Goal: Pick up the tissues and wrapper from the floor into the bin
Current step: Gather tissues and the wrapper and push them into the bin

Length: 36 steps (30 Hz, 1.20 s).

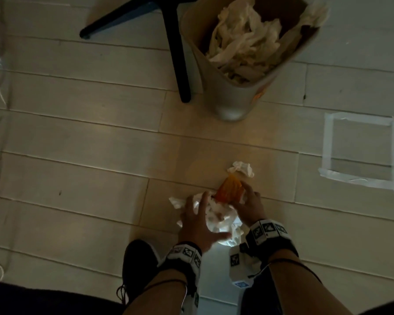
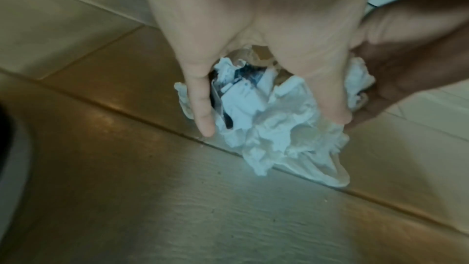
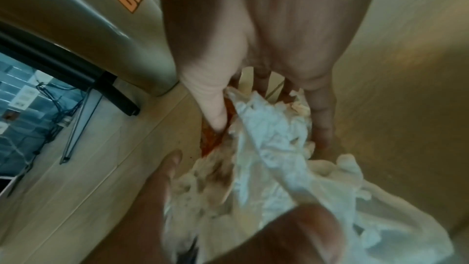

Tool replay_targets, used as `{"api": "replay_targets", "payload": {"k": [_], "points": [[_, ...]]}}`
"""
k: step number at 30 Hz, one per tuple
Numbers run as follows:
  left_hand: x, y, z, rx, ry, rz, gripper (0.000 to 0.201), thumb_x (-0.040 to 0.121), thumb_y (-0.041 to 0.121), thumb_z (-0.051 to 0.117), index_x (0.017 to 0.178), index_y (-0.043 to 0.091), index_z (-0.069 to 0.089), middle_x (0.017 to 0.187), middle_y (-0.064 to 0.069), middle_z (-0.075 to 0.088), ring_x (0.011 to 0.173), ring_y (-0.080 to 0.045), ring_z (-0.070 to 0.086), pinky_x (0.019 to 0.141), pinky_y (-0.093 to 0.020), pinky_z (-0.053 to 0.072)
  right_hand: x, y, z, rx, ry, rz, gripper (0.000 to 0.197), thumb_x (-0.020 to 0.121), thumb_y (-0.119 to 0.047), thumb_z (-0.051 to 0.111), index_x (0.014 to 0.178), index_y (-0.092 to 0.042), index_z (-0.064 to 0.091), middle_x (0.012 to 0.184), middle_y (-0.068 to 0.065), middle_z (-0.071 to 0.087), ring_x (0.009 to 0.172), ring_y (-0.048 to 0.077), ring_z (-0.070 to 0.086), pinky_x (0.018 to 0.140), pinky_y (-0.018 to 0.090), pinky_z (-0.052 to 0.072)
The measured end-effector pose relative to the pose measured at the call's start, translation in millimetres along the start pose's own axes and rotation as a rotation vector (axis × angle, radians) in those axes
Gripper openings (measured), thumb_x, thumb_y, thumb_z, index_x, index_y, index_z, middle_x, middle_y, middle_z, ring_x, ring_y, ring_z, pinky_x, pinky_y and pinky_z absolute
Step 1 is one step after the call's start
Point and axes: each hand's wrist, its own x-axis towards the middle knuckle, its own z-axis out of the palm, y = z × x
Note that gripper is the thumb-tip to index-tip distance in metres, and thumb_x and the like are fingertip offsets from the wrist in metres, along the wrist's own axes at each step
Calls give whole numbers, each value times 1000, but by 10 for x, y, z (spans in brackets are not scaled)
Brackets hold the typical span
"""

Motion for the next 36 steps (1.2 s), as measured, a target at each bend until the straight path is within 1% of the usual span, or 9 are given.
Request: {"api": "replay_targets", "payload": {"k": [5, 10, 14, 19, 22, 26, 29, 32, 36], "points": [[175, 193, 111, 224, 20, 74, 129, 67, 38, 83, 140, 58, -21, 161, 1, -15, 147, -41, 5, 105, -58, 39, 27, -10, 22, -68, 34, -49, 70, 74, -25, 70, 138, -28, 40, 131, 16, 46, 117, 40, 50, 103, 48, 42], [486, 448, 33, 385, 102, 219, 115, 81, 29, 73, 140, 56, -22, 159, -4, -1, 137, -42, 29, 98, -56, 47, 155, -87, -43, -4, 36, -75, 42, 82, -22, 67, 121, -9, 57, 115, 17, 56, 102, 37, 60, 81, 32, 44], [740, 664, -116, 500, 120, 336, 107, 86, 13, 63, 143, 53, -18, 153, -8, 16, 122, -43, 45, 89, -51, 50, 313, -149, -116, 40, 54, -81, 27, 86, -24, 60, 101, -3, 66, 99, 25, 68, 87, 37, 66, 69, 29, 41], [962, 908, -266, 658, -26, 331, 127, 67, 14, 84, 146, 49, -8, 149, -9, 16, 113, -41, 50, 86, -48, 51, 341, -280, -175, 138, 174, -97, 38, 89, -14, 57, 124, -6, 46, 112, 23, 65, 98, 38, 63, 74, 31, 41], [981, 955, -284, 705, -42, 341, 115, 65, 15, 85, 147, 45, 9, 147, -10, 18, 112, -41, 52, 92, -50, 50, 325, -294, -159, 242, 198, -89, 58, 89, -9, 55, 141, -14, 29, 121, 23, 62, 108, 40, 61, 80, 31, 41], [930, 860, -261, 646, -30, 375, 78, 80, 18, 73, 142, 32, 28, 144, -9, 24, 115, -39, 51, 89, -46, 51, 294, -298, -160, 181, 135, -51, 26, 89, -18, 54, 113, -8, 58, 104, 13, 67, 94, 30, 62, 75, 29, 40], [857, 819, -294, 567, -15, 409, 58, 83, 18, 65, 133, 30, 37, 140, -6, 28, 113, -37, 51, 88, -46, 52, 147, -313, -230, 277, 66, -29, 6, 85, -15, 58, 84, -14, 64, 84, 7, 64, 82, 25, 61, 77, 37, 50], [705, 926, -466, 473, 14, 468, 55, 77, 19, 66, 125, 34, 41, 132, -4, 34, 105, -35, 55, 87, -47, 52, -76, -407, -428, 421, 38, -31, 15, 78, -5, 62, 69, -18, 65, 75, 8, 69, 80, 29, 66, 86, 48, 54], [380, 1324, -875, 356, 80, 588, 63, 65, 24, 73, 121, 34, 45, 126, -2, 39, 100, -31, 58, 85, -42, 53, -435, -792, -885, 539, 11, -114, 25, 77, 7, 56, 73, -14, 69, 79, 13, 70, 83, 31, 66, 91, 57, 52]]}}
